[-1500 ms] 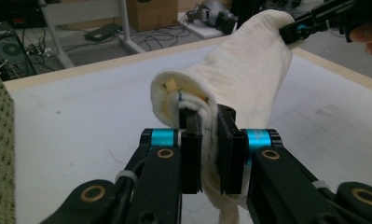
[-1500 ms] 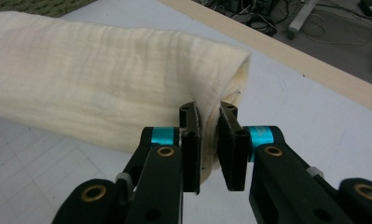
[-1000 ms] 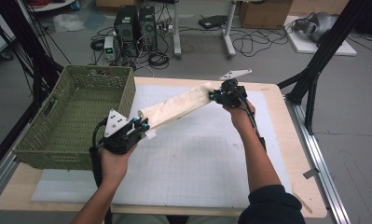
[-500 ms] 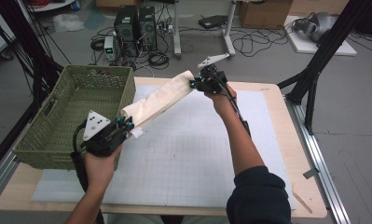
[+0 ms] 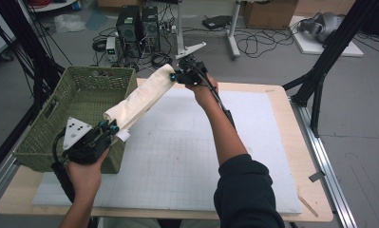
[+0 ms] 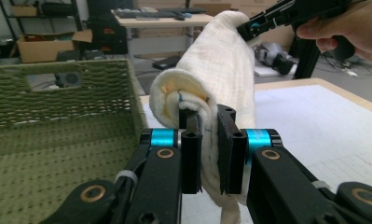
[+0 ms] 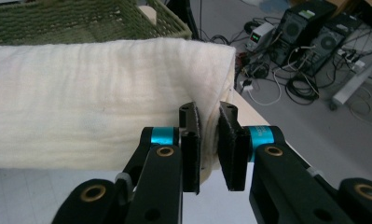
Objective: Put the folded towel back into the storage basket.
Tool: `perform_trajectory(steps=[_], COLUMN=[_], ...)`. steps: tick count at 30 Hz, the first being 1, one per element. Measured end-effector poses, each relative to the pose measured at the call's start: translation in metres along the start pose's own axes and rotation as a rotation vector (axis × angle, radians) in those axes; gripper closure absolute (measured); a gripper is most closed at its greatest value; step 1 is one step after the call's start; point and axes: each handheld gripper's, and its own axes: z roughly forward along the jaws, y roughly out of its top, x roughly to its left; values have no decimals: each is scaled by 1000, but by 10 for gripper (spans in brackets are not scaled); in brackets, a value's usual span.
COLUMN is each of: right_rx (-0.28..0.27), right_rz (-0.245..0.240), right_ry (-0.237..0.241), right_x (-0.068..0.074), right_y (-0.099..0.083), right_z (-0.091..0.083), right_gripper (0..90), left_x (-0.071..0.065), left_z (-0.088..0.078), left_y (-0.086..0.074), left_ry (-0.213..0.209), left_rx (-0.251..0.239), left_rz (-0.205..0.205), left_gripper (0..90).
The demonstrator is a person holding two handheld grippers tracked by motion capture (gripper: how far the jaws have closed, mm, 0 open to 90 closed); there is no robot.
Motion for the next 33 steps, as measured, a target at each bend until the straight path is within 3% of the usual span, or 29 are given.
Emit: perform_trajectory(steps=[13, 21, 33], right_rx=[-40, -84, -95], right_rz=[-14, -11, -18], right_ry=[52, 104, 142], right_x=[18, 28, 42], right_y=[31, 43, 56], right_z=[32, 49, 75], right_gripper=[807, 807, 807], left_x=[17, 32, 43], left_z=[-15, -27, -38], left_y=[0, 1, -2], left_ry=[67, 109, 153], left_rx=[-16, -27, -29], left_rz=[-17, -36, -58], left_gripper=[812, 812, 812])
